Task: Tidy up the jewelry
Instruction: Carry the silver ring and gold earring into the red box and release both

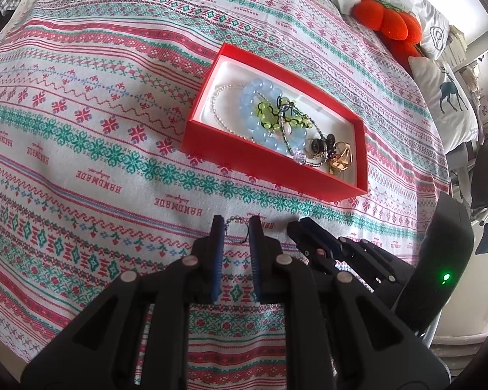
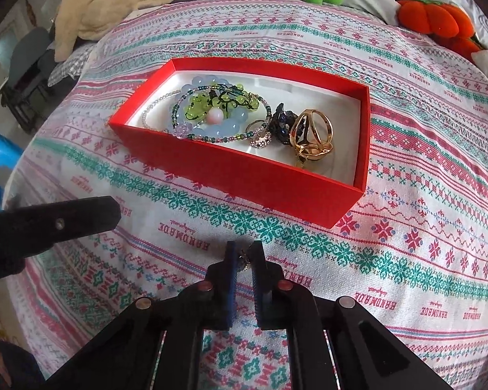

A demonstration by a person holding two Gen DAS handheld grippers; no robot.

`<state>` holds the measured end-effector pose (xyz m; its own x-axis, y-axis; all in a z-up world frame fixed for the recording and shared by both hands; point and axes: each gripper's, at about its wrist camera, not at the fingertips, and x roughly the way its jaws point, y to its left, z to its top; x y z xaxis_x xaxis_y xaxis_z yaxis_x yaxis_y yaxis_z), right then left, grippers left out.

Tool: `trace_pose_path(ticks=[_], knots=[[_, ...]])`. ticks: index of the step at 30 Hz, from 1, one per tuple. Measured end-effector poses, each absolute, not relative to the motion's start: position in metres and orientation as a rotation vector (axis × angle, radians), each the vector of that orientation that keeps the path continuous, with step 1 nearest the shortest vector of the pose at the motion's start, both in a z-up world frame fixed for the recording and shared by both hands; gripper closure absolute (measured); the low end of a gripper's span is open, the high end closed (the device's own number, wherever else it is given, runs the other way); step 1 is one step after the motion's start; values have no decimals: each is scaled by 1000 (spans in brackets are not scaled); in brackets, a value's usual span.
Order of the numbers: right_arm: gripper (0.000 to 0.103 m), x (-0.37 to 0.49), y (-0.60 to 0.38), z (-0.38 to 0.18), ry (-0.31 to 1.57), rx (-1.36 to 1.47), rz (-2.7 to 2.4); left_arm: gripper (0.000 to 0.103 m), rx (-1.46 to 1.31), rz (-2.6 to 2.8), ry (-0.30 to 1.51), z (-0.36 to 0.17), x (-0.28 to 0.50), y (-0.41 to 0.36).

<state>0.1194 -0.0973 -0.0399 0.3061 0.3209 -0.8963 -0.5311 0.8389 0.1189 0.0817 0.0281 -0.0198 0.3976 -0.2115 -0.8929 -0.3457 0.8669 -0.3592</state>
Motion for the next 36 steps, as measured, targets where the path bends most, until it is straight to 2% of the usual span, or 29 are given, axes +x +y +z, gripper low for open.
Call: trace_pose_path(ticks=[10, 25, 36], knots=[[95, 126, -131, -17, 1140, -40, 642, 86, -564, 81, 1149, -10, 77, 33], [95, 133, -153, 18, 1031, 111, 685, 87, -628, 22, 1005, 25, 79, 43], [94, 156, -172, 21, 999, 232, 625, 86, -632, 17, 996, 25, 100, 35]])
